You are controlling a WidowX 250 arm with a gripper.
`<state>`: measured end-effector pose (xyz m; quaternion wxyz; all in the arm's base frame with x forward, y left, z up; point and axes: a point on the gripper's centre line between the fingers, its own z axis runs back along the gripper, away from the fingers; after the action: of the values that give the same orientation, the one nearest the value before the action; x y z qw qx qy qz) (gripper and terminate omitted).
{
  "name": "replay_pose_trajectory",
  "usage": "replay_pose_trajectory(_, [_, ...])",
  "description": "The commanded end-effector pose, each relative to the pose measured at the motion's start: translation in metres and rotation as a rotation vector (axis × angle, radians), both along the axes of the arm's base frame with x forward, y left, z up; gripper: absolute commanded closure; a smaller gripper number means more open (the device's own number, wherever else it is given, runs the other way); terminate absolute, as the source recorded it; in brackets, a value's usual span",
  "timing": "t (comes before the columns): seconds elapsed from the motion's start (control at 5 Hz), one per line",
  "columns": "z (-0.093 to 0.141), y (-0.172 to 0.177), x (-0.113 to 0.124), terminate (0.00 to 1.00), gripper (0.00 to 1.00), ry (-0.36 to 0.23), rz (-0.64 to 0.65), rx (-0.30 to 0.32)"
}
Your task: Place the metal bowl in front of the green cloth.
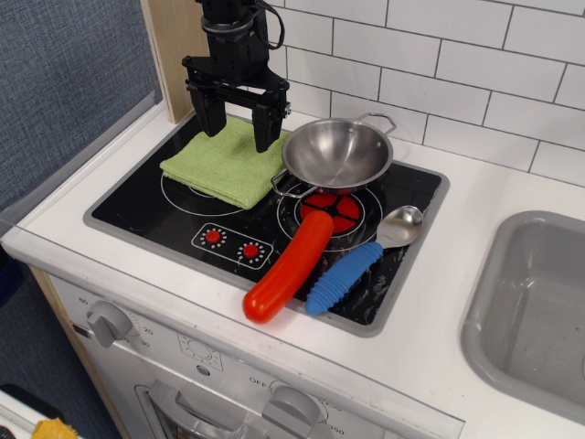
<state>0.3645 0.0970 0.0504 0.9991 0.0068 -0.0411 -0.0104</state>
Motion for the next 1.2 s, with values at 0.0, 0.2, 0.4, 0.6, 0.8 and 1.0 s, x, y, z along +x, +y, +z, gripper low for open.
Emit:
replay_pose_trajectory(0.0, [0.000,0.000,0.000,0.00,0.00,0.000,0.000,0.000])
replay_pose_trajectory(0.2, [0.018,-0.029,0.012,0.00,0.00,-0.052,-0.134,0.015])
replay_pose_trajectory(0.4, [0.039,-0.057,0.014,0.00,0.00,-0.106,-0.222,0.046])
replay_pose_trajectory(0.6, [0.048,-0.090,0.016,0.00,0.00,-0.125,-0.312,0.055])
replay_pose_trajectory(0.8, [0.037,-0.124,0.022,0.00,0.00,-0.092,-0.400,0.040])
replay_pose_trajectory(1.0, [0.020,-0.154,0.036,0.00,0.00,-0.068,-0.436,0.007])
